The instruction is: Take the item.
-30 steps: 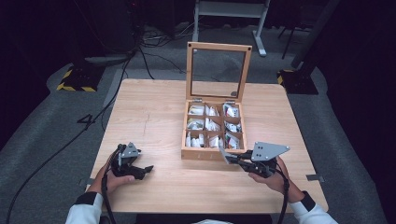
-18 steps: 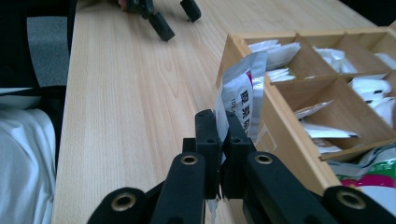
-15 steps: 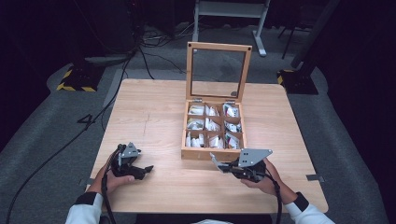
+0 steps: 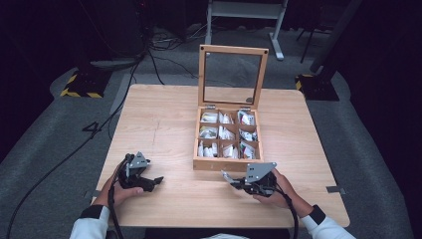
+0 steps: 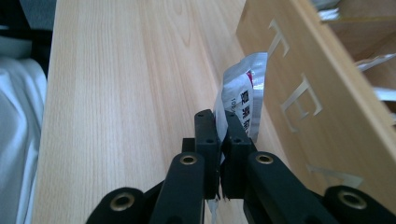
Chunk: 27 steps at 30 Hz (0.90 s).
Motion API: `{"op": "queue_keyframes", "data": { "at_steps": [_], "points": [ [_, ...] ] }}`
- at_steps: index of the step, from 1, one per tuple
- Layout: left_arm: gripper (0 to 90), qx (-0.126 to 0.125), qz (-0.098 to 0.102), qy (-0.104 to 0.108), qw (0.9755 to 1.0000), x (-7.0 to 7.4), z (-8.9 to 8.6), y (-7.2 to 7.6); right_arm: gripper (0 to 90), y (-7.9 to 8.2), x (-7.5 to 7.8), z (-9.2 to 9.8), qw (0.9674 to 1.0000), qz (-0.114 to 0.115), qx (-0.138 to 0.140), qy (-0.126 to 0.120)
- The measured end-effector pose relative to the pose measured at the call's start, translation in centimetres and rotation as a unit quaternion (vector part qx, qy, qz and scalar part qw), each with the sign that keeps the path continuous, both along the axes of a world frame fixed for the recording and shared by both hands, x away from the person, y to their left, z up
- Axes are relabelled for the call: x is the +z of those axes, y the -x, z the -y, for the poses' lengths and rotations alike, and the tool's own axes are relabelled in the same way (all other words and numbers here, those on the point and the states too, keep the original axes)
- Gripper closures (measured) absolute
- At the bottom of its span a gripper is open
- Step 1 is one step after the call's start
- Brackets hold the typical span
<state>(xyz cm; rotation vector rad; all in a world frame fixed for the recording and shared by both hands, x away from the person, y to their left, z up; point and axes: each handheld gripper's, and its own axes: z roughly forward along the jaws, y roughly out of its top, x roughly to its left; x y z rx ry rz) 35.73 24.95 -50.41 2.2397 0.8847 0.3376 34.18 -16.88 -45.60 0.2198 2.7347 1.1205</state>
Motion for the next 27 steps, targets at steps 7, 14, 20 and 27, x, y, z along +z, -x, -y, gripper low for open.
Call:
{"op": "queue_keyframes", "data": {
  "at_steps": [7, 14, 20, 27],
  "points": [
    [14.9, 0.000, 0.000, 0.000, 1.0000, 0.0, 0.0, 0.0, 84.8, 0.1, -0.5, -0.3, 0.9997, -0.012, 0.010, 0.018],
    [14.9, 0.000, 0.000, 0.000, 1.0000, 0.0, 0.0, 0.0, 77.9, 0.3, -1.3, -0.9, 0.9985, -0.029, 0.026, 0.038],
    [14.9, 0.000, 0.000, 0.001, 1.0000, 0.0, 0.0, 0.0, 72.9, 0.7, -1.6, -0.9, 0.9979, -0.042, 0.034, 0.036],
    [14.9, 0.001, -0.001, 0.001, 1.0000, 0.0, 0.0, 0.0, 62.0, 1.2, -2.2, -0.4, 0.9970, -0.064, 0.029, 0.033]
  ]
}}
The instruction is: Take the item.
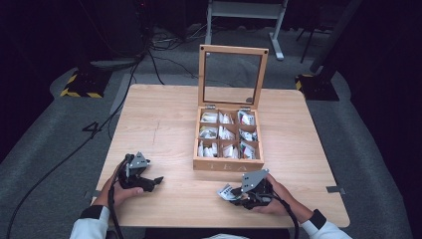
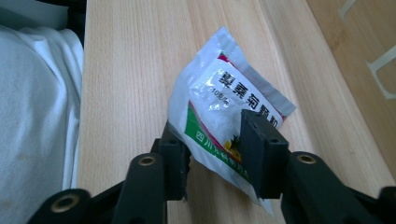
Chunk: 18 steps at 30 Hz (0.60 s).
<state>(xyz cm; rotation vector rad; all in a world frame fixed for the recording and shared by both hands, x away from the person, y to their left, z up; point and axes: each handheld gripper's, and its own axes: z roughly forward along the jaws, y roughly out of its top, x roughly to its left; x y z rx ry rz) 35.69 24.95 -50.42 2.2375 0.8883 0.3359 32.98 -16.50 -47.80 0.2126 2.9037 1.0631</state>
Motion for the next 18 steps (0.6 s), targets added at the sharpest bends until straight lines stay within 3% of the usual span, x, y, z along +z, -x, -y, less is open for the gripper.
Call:
{"op": "queue_keyframes", "data": {
  "at_steps": [3, 12, 18],
  "points": [
    [14.9, 0.001, 0.000, -0.001, 1.0000, 0.01, 0.00, 0.01, 58.2, 0.08, -0.26, 0.16, 1.0000, -0.003, -0.002, -0.005],
    [14.9, 0.002, 0.000, -0.001, 1.0000, 0.01, 0.00, 0.03, 33.5, 0.21, -0.62, -0.20, 0.9997, -0.023, -0.002, -0.006],
    [14.9, 0.002, 0.000, -0.001, 1.0000, 0.01, 0.00, 0.02, 26.5, 0.39, -0.21, -0.09, 0.9997, -0.018, -0.004, -0.017]
  ]
}}
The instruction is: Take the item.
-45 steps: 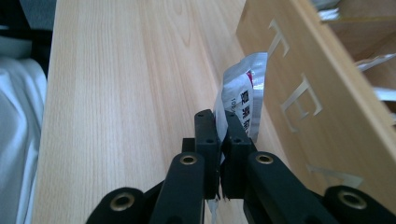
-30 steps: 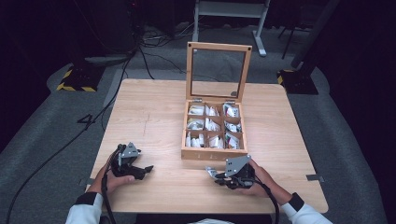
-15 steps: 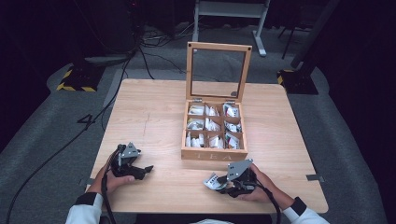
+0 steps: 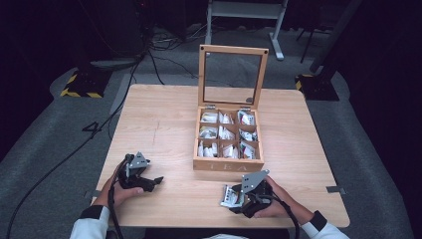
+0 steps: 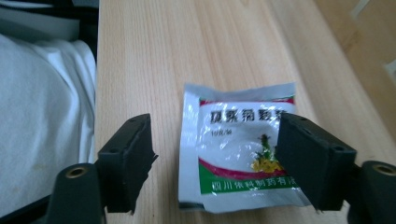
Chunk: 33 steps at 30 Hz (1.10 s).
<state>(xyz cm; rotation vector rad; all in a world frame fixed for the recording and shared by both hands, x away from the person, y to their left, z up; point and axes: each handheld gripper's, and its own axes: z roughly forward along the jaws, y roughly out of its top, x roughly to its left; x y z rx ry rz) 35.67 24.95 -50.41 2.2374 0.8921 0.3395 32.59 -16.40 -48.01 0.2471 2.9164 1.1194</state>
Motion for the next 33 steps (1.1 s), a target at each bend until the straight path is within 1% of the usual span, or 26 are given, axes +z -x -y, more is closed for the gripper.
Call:
{"op": "queue_keyframes", "data": {
  "at_steps": [4, 8, 12, 14, 15, 16, 17, 22, 25, 27, 29, 30, 31, 33],
  "points": [
    [14.9, 0.002, -0.001, 0.000, 1.0000, 0.0, 0.0, 0.0, 24.6, 0.0, 0.7, 0.6, 0.9998, 0.010, -0.012, -0.015],
    [14.9, 0.003, 0.000, 0.001, 1.0000, 0.0, 0.1, 0.0, 24.8, -0.1, 1.2, 1.3, 0.9992, 0.021, -0.025, -0.022],
    [14.8, 0.004, -0.001, 0.000, 1.0000, 0.0, 0.1, 0.0, 29.8, -0.4, 1.8, 1.8, 0.9975, 0.046, -0.046, -0.028],
    [14.8, 0.011, -0.005, -0.003, 0.9999, 0.1, 0.3, 0.0, 31.0, -0.5, 2.2, 2.1, 0.9969, 0.050, -0.048, -0.037],
    [14.7, 0.013, -0.008, -0.006, 0.9999, 0.2, 0.4, 0.0, 32.1, -0.5, 2.4, 2.3, 0.9963, 0.056, -0.051, -0.041],
    [14.7, 0.014, -0.010, -0.008, 0.9998, 0.2, 0.5, 0.0, 32.2, -0.6, 2.6, 2.5, 0.9957, 0.061, -0.055, -0.043],
    [14.7, 0.016, -0.012, -0.008, 0.9998, 0.2, 0.5, 0.0, 32.9, -0.7, 2.8, 2.6, 0.9951, 0.061, -0.062, -0.048],
    [15.0, 0.009, -0.013, -0.009, 0.9998, 0.3, 0.8, -0.3, 34.9, -1.4, 4.1, 3.8, 0.9913, 0.072, -0.083, -0.072],
    [16.4, 0.009, -0.014, -0.007, 0.9998, 0.3, 0.8, -0.4, 35.2, -1.8, 4.7, 4.3, 0.9882, 0.086, -0.103, -0.075],
    [18.4, 0.004, -0.013, -0.008, 0.9999, 0.4, 0.8, -0.5, 35.9, -2.3, 5.0, 4.8, 0.9861, 0.087, -0.115, -0.083],
    [21.8, 0.001, -0.012, -0.003, 0.9999, 0.7, 0.8, -0.7, 36.0, -2.7, 5.1, 5.2, 0.9839, 0.089, -0.127, -0.089],
    [21.2, 0.003, -0.006, -0.001, 1.0000, 0.8, 0.9, -0.7, 36.1, -3.0, 5.2, 5.4, 0.9821, 0.092, -0.137, -0.092],
    [21.4, 0.004, 0.000, 0.003, 1.0000, 0.9, 1.0, -0.7, 36.1, -3.1, 5.3, 5.6, 0.9810, 0.094, -0.141, -0.094],
    [21.6, 0.000, -0.002, 0.009, 1.0000, 1.3, 1.2, -0.9, 36.0, -3.5, 5.5, 6.1, 0.9782, 0.095, -0.155, -0.100]
  ]
}}
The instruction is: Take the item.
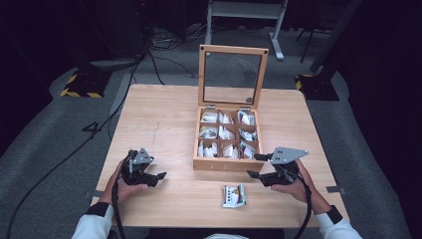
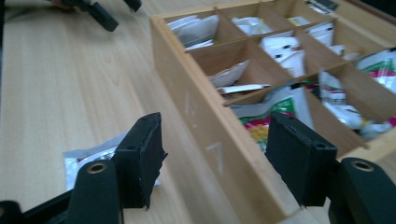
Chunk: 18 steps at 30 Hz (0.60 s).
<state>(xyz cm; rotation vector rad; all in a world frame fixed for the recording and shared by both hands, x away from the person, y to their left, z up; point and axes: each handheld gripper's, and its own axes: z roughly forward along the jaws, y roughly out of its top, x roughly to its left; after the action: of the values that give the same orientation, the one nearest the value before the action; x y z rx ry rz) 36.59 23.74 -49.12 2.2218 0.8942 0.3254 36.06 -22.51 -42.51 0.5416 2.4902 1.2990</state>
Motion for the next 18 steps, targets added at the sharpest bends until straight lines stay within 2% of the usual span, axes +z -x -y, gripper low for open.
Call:
{"op": "queue_keyframes", "data": {
  "at_steps": [4, 7, 12, 16, 18],
  "points": [
    [21.4, -0.001, 0.013, 0.018, 0.9998, 0.9, 0.3, -0.4, 36.2, -0.8, 0.5, 1.0, 0.9996, 0.008, -0.025, -0.010],
    [21.2, -0.003, 0.015, 0.020, 0.9997, 1.4, 0.7, -0.8, 36.2, -1.4, 1.0, 1.8, 0.9988, 0.011, -0.043, -0.018],
    [20.9, -0.010, 0.027, 0.027, 0.9992, 2.3, 1.5, -1.4, 36.2, -2.4, 1.5, 2.8, 0.9972, 0.017, -0.072, -0.014],
    [20.6, -0.012, 0.034, 0.043, 0.9984, 3.3, 2.2, -2.0, 36.0, -3.5, 1.6, 3.5, 0.9956, 0.014, -0.091, -0.018],
    [20.3, -0.017, 0.042, 0.044, 0.9980, 3.9, 2.7, -2.4, 35.2, -4.1, 1.6, 3.7, 0.9953, 0.011, -0.095, -0.018]
  ]
}}
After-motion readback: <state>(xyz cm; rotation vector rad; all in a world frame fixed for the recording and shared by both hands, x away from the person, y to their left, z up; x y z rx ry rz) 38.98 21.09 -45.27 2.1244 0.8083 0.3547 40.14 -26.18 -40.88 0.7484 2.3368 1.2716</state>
